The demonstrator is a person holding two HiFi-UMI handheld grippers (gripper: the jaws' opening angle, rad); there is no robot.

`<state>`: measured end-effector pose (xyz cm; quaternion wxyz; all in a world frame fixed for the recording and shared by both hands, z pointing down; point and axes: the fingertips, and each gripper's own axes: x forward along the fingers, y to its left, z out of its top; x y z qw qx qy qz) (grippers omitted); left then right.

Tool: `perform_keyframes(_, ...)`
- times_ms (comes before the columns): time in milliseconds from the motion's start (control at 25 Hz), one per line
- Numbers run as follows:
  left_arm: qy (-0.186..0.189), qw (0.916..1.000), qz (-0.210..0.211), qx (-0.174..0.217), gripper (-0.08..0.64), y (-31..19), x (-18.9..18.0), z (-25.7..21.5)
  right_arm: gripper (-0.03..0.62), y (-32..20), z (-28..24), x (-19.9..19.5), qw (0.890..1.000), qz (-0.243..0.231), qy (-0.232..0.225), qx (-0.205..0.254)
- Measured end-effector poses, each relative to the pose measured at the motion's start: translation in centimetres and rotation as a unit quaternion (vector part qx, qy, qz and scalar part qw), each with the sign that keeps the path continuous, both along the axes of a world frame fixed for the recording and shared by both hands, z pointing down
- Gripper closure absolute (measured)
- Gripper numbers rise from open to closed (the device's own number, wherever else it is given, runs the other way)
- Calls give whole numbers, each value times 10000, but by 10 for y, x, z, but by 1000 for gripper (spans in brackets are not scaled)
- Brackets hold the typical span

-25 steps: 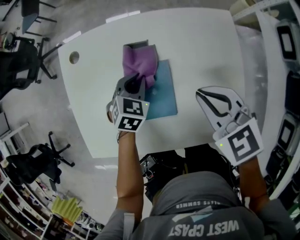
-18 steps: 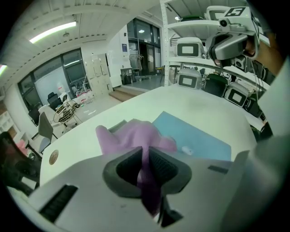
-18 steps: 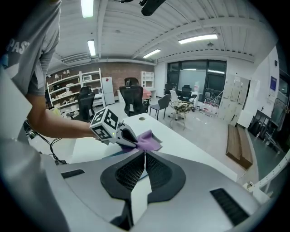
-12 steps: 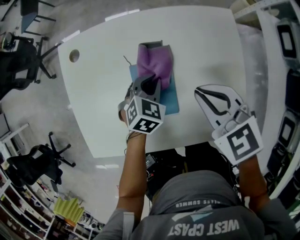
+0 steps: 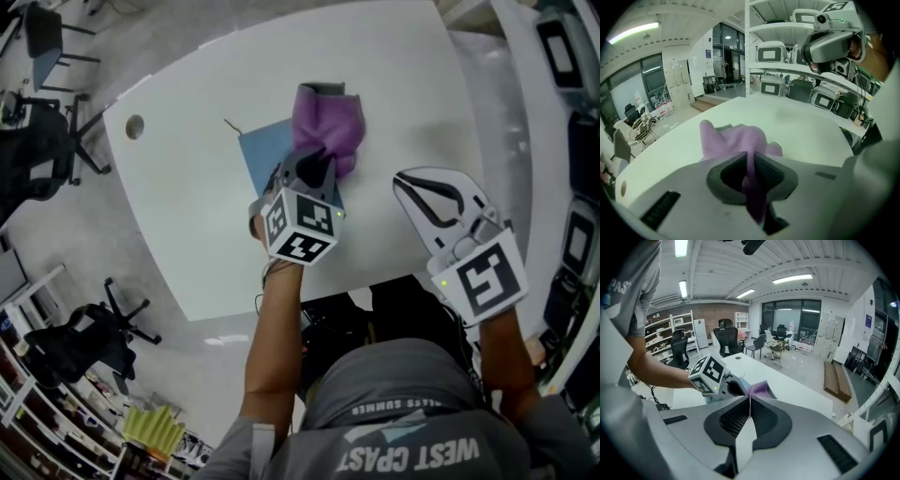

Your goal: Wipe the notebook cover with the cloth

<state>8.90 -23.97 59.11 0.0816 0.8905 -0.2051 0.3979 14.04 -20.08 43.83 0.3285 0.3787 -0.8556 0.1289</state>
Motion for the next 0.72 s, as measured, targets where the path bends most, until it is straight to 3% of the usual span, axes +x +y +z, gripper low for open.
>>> perform_keyframes(480, -326, 9920, -1218, 73, 514, -1, -125, 1, 560, -4, -3, -55, 9973, -729, -5, 48)
perform_keyframes(720, -459, 9923, -1143, 110, 515, 2, -127, 1, 560, -4, -3, -61, 9977, -673, -32, 28)
